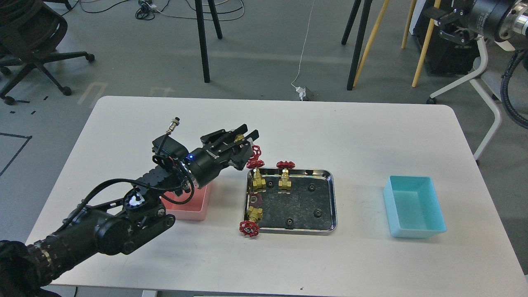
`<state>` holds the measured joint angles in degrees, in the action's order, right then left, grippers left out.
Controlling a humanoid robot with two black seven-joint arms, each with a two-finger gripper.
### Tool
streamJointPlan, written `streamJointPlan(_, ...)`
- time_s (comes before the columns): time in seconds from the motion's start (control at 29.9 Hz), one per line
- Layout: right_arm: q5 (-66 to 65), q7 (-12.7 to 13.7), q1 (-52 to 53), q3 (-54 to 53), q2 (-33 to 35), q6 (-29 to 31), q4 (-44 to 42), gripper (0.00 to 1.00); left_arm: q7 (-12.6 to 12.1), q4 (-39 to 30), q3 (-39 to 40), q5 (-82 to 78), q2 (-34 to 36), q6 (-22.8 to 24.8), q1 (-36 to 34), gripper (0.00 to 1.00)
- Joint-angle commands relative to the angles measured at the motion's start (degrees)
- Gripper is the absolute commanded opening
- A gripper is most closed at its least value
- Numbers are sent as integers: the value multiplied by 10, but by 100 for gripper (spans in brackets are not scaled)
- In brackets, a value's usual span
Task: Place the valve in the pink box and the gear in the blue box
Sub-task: 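Carry the brass valve with the left hand over the pink box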
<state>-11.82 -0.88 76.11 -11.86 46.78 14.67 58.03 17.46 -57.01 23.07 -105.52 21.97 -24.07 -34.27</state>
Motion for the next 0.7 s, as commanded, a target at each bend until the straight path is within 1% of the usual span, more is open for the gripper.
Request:
streamJointPlan(0.0,-4,0,2,0,-9,0,-3,99,-2,-29,2,-1,61,-1,24,18)
streamJointPlan(0.17,-4,0,3,0,-12,0,-13,99,-5,-40,1,-4,101,-11,77,18)
streamJointPlan(0.3,-5,0,2,-1,-27,0,-21,99,-5,-34,2,-10,104,-24,115,18)
streamJointPlan(0.47,-15,0,2,-1,-48,-1,-24,99,-5,-11,1,-14,98,-38,123,19)
streamJointPlan(0.67,-15,0,5,-1,-73,-2,-49,99,-5,-6,3,-14,96,-39,133,22)
